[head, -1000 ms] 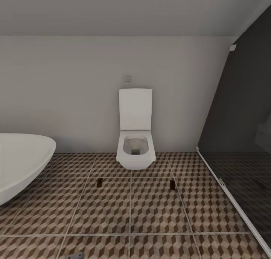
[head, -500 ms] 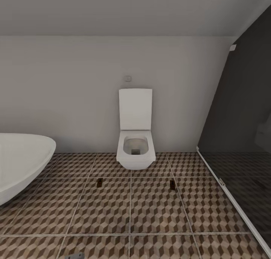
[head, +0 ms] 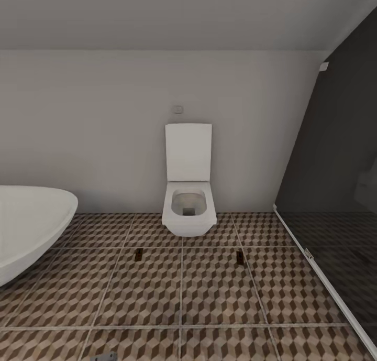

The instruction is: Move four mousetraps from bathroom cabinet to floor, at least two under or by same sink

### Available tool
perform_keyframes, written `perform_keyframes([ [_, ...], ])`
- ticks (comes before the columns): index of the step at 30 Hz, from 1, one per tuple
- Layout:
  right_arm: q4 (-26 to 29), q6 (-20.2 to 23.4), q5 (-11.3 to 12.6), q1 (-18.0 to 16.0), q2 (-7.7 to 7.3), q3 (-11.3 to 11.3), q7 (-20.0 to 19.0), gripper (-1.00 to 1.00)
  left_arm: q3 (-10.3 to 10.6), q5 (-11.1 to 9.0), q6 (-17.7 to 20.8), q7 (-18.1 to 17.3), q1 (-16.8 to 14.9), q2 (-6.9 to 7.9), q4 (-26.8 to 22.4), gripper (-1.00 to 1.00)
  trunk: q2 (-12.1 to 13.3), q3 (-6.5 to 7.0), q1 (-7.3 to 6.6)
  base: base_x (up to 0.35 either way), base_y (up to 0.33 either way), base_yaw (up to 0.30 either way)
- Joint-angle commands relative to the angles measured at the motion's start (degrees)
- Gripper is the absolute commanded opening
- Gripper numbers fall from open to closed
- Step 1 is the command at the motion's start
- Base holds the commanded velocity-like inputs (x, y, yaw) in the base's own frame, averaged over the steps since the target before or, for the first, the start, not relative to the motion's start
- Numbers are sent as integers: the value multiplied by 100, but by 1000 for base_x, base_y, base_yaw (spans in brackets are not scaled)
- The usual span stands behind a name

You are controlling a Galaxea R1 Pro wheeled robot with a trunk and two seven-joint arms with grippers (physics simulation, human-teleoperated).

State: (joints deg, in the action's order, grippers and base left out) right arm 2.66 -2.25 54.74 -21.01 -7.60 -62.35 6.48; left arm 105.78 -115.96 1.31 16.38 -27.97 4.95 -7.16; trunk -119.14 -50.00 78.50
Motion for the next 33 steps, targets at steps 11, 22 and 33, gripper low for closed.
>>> perform_keyframes([
  [11, 15, -4, 54, 0, -4, -49, 29, 100, 21, 3, 9, 41, -7, 6, -22, 100, -2, -5, -1, 0, 0, 0],
  [22, 15, -3, 54, 0, -4, -49, 29, 100, 21, 3, 9, 41, -7, 6, -22, 100, -2, -5, -1, 0, 0, 0],
  [33, 15, 9, 60, 0, 2, -49, 29, 100, 21, 3, 9, 41, -7, 6, -22, 100, -2, -9, -1, 0, 0, 0],
])
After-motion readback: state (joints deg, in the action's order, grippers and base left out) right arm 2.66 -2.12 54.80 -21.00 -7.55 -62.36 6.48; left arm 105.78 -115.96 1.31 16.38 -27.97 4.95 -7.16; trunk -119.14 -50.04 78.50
